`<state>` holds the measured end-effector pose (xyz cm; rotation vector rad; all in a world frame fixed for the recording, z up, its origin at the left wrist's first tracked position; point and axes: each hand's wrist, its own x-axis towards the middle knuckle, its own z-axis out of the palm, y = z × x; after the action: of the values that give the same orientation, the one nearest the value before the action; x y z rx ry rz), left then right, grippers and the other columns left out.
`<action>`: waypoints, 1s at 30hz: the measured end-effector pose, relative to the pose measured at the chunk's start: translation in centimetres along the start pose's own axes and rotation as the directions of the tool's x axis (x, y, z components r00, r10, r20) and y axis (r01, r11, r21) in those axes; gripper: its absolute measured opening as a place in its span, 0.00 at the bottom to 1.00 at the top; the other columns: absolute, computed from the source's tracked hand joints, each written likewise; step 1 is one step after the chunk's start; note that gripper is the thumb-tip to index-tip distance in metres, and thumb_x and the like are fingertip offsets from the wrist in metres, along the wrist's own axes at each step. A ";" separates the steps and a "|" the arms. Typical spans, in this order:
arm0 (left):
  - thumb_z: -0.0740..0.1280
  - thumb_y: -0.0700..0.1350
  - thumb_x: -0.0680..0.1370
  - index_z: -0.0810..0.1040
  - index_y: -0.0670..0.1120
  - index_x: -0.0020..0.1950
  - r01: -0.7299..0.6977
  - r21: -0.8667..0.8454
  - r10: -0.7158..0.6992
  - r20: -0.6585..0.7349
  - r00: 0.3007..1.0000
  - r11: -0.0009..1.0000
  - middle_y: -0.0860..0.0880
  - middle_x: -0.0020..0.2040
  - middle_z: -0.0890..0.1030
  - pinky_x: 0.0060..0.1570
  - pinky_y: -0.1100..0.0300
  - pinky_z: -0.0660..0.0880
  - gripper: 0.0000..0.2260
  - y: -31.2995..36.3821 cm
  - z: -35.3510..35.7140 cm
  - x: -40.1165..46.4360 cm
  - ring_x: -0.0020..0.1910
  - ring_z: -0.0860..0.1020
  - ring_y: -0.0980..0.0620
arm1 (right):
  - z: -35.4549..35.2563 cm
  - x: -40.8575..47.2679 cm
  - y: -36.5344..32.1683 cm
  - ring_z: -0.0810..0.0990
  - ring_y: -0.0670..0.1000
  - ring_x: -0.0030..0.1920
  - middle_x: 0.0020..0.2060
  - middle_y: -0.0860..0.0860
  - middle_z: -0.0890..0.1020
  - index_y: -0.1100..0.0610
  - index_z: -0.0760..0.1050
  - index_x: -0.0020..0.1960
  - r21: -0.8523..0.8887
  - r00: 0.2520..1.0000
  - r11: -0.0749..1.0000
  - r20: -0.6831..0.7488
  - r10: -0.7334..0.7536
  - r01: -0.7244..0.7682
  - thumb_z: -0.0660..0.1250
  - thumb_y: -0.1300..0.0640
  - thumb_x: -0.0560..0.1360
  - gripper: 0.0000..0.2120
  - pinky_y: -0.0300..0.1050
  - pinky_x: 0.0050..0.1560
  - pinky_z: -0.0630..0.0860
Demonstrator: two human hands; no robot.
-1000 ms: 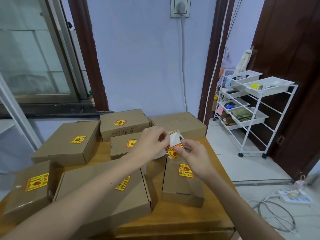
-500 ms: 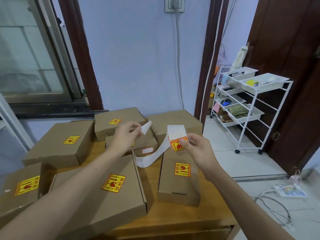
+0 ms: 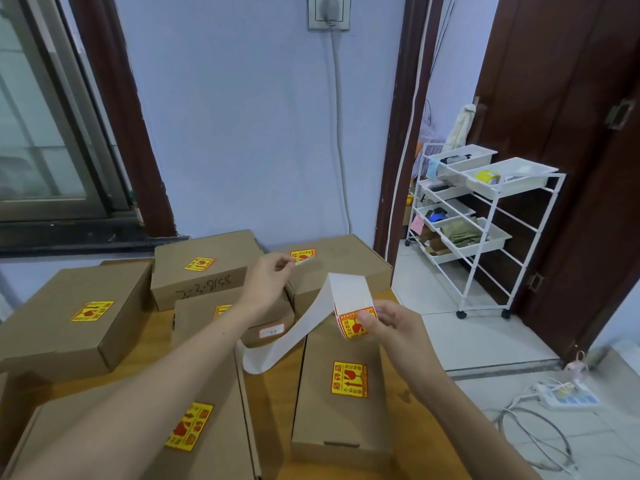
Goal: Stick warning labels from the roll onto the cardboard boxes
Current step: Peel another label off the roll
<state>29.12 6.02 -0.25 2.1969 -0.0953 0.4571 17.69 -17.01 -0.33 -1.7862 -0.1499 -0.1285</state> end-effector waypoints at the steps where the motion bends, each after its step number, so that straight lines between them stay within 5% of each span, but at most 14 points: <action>1: 0.64 0.43 0.81 0.82 0.44 0.58 -0.007 0.026 0.007 0.008 1.000 1.000 0.50 0.53 0.83 0.54 0.60 0.74 0.10 -0.1 0.6 0.5 0.53 0.78 0.53 | -0.2 0.1 0.2 0.83 0.35 0.49 0.45 0.38 0.86 0.47 0.81 0.53 0.008 1.000 1.000 0.000 -0.003 0.003 0.67 0.52 0.77 0.06 0.27 0.42 0.77; 11: 0.62 0.39 0.79 0.84 0.44 0.47 -0.158 0.382 0.119 0.124 0.985 0.911 0.47 0.45 0.84 0.42 0.53 0.76 0.10 -1.3 3.2 2.4 0.47 0.79 0.46 | -0.7 1.0 1.4 0.83 0.37 0.49 0.45 0.37 0.86 0.47 0.82 0.52 0.061 1.000 0.998 0.019 0.009 -0.010 0.68 0.53 0.77 0.06 0.28 0.43 0.76; 15: 0.63 0.44 0.78 0.82 0.49 0.51 -0.152 0.455 0.079 0.175 0.981 0.877 0.52 0.52 0.75 0.46 0.54 0.75 0.08 -1.3 3.2 2.9 0.52 0.73 0.50 | -0.7 0.9 1.9 0.82 0.37 0.49 0.44 0.36 0.86 0.46 0.81 0.52 0.054 1.000 0.998 0.015 0.024 -0.025 0.68 0.51 0.76 0.06 0.29 0.44 0.78; 18: 0.62 0.49 0.78 0.78 0.51 0.51 -0.227 0.485 0.101 0.271 0.957 0.845 0.53 0.47 0.79 0.43 0.53 0.78 0.07 -0.9 3.3 3.0 0.46 0.77 0.50 | -0.8 1.0 2.0 0.83 0.38 0.50 0.45 0.38 0.86 0.47 0.81 0.53 0.056 1.000 0.998 0.003 0.030 -0.031 0.68 0.50 0.76 0.07 0.32 0.47 0.78; 20: 0.58 0.54 0.81 0.75 0.52 0.62 -0.250 0.448 0.065 0.389 0.919 0.858 0.51 0.56 0.80 0.52 0.50 0.76 0.14 -0.9 3.7 2.8 0.55 0.77 0.49 | -0.9 1.0 2.0 0.83 0.39 0.50 0.46 0.40 0.86 0.49 0.82 0.54 0.062 1.000 0.998 -0.007 0.028 -0.028 0.68 0.50 0.76 0.08 0.33 0.48 0.79; 23: 0.48 0.59 0.83 0.60 0.57 0.77 -0.348 0.534 0.015 0.530 0.848 0.771 0.52 0.78 0.61 0.73 0.44 0.58 0.23 -1.5 4.2 2.5 0.77 0.58 0.45 | -1.0 1.0 2.1 0.83 0.38 0.50 0.46 0.40 0.86 0.49 0.82 0.53 0.077 0.999 0.997 -0.017 0.032 -0.031 0.68 0.50 0.76 0.08 0.31 0.46 0.78; 26: 0.48 0.60 0.83 0.54 0.60 0.79 -0.351 0.521 -0.004 0.563 0.826 0.778 0.53 0.80 0.53 0.76 0.44 0.51 0.24 -1.8 3.8 2.5 0.79 0.51 0.46 | -1.2 0.8 2.3 0.83 0.39 0.49 0.44 0.40 0.87 0.49 0.82 0.51 0.076 0.999 0.997 -0.030 0.037 -0.035 0.68 0.51 0.76 0.07 0.30 0.44 0.78; 30: 0.56 0.57 0.83 0.65 0.56 0.76 -0.282 0.391 0.023 0.551 0.834 0.876 0.52 0.78 0.62 0.74 0.48 0.57 0.21 -1.0 3.0 2.2 0.77 0.60 0.48 | -1.9 0.4 2.3 0.83 0.39 0.49 0.44 0.43 0.87 0.49 0.82 0.50 0.098 0.996 0.994 -0.075 0.055 -0.048 0.68 0.52 0.75 0.06 0.29 0.42 0.77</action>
<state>32.27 4.48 -1.90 2.7508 -0.5241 -0.0808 18.49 -19.36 -2.01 -1.6852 -0.0533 -0.1508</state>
